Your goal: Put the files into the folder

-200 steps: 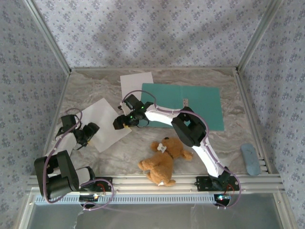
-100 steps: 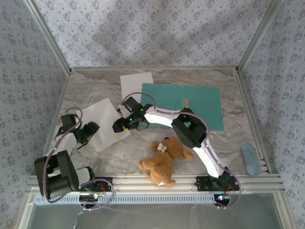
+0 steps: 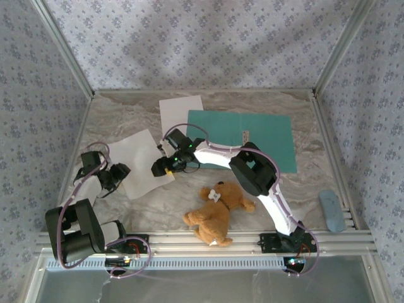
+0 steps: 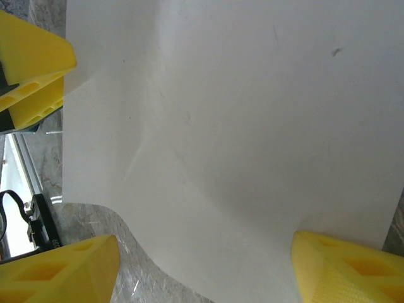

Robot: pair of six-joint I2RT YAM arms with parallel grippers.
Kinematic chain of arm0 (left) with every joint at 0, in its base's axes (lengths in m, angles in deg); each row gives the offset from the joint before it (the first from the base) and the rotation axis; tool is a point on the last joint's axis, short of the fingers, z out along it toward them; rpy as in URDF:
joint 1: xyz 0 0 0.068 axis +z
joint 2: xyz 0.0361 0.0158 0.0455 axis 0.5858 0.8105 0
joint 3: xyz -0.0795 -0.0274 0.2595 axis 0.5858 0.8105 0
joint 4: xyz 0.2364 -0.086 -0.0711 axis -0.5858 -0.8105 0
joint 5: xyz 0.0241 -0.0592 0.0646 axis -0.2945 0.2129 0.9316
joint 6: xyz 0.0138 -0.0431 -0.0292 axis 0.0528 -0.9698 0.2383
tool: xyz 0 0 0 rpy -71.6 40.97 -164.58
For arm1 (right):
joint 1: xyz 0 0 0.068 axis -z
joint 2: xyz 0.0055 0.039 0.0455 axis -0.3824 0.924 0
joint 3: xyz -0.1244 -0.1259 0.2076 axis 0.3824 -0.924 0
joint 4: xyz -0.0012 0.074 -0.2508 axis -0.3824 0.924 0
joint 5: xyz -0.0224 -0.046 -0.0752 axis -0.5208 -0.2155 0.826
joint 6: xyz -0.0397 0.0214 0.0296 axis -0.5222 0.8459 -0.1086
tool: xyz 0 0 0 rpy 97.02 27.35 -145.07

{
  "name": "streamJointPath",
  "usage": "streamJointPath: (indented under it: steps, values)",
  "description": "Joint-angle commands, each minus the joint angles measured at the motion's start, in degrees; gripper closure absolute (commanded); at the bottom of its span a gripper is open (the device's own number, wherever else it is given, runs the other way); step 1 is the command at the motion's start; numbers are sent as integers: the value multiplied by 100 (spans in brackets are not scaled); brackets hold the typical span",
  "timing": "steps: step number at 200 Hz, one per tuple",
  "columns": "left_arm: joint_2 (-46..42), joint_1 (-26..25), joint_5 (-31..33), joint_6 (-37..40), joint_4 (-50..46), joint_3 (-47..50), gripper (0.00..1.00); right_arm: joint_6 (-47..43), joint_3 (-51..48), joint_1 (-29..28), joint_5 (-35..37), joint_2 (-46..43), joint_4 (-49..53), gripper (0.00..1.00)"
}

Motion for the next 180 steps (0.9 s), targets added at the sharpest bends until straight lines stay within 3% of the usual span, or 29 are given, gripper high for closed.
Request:
streamJointPath:
  steps: [1, 103, 180]
  values:
    - [5, -10, -81, 59, -82, -1, 57, 70, -202, 97, -104, -98, 572, 26]
    - [-147, -10, -325, -12, -15, 18, 84, 109, -229, 189, -266, -97, 528, 26]
    - [-731, -11, -437, -81, -585, -377, 100, 1067, -554, 367, -1162, -630, -544, 23]
